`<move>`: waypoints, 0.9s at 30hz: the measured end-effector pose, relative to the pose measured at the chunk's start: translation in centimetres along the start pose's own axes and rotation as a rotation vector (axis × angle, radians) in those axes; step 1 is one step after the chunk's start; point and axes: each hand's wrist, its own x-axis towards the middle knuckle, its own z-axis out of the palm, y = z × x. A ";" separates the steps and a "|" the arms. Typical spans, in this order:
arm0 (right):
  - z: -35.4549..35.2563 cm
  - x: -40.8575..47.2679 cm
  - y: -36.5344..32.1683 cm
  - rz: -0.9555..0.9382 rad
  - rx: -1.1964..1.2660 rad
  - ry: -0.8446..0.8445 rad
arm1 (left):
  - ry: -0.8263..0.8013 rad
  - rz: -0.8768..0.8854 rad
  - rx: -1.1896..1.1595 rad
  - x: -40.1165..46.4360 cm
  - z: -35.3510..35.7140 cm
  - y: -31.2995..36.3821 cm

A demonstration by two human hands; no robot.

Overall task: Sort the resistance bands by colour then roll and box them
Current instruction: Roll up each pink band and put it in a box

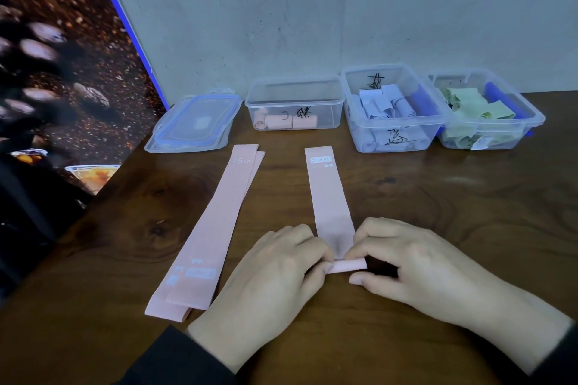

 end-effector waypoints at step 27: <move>1.6 0.4 0.4 0.097 -0.046 0.175 | 0.044 -0.074 0.016 0.7 1.0 -0.3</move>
